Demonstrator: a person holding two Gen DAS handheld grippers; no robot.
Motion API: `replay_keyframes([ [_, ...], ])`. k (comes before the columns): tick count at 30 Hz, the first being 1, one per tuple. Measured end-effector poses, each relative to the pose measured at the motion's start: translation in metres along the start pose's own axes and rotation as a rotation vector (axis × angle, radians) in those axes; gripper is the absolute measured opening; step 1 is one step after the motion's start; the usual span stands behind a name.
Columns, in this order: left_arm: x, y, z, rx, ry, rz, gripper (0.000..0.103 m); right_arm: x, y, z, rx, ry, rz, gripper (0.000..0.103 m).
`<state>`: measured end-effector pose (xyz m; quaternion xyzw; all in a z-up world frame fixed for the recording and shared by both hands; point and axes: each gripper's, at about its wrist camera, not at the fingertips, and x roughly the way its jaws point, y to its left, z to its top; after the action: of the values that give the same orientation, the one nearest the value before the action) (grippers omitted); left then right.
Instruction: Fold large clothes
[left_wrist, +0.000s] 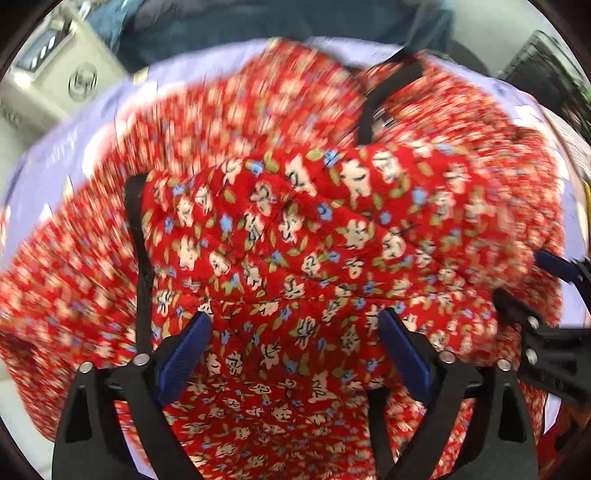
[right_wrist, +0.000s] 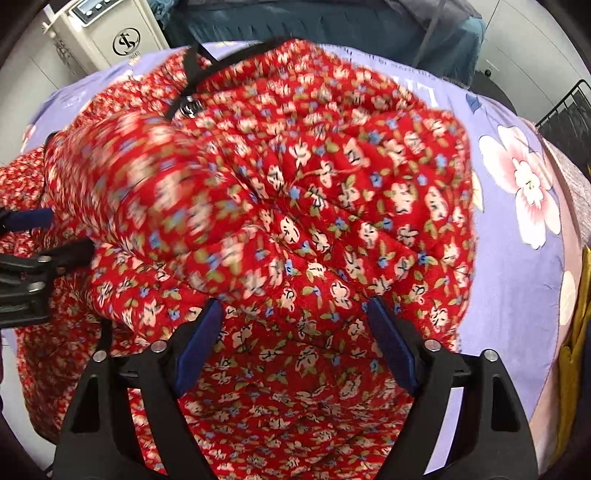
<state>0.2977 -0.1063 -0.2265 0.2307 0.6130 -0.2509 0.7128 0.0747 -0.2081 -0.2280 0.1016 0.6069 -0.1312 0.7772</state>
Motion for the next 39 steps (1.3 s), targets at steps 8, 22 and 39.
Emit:
replay_keyframes([
  [8,0.004,0.001,-0.025,0.006,-0.117,0.013,0.098,0.015,0.021,0.003,-0.037,0.003,-0.082,0.095],
  [22,0.003,0.0,-0.029,-0.013,-0.109,-0.012,0.097,-0.001,0.015,0.006,-0.008,0.04,-0.089,0.097],
  [39,-0.091,0.138,-0.155,-0.409,-0.244,-0.197,0.097,-0.065,0.062,-0.064,0.085,0.073,0.204,0.097],
])
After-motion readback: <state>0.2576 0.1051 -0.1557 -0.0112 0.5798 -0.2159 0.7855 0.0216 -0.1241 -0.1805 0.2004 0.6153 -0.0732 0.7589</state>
